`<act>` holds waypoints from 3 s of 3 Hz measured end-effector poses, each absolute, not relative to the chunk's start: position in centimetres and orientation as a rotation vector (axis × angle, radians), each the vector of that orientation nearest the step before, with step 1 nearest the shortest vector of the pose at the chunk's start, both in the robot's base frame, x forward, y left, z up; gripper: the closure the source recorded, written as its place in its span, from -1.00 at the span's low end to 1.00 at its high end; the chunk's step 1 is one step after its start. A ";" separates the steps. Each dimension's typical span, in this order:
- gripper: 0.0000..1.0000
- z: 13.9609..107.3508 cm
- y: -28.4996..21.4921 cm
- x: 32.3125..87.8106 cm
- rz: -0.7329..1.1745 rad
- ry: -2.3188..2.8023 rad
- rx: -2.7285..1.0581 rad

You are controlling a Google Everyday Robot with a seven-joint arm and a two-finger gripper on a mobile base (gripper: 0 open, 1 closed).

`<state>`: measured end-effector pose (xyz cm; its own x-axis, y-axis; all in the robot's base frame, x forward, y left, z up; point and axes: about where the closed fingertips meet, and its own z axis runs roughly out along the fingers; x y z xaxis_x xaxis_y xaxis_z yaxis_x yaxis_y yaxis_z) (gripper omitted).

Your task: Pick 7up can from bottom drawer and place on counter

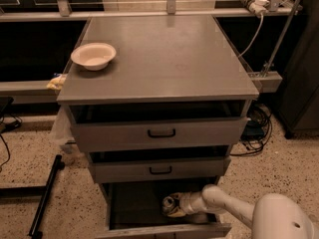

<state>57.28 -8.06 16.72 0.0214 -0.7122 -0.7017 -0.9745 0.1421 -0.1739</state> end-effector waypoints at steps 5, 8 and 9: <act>1.00 22.3 -13.0 51.9 0.605 1.819 -1.543; 1.00 36.5 -13.3 52.7 0.577 1.846 -1.573; 1.00 43.3 -13.0 51.5 0.545 1.894 -1.600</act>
Offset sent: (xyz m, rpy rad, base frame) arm -0.0455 -0.0210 -0.0020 0.1183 0.1276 -0.0705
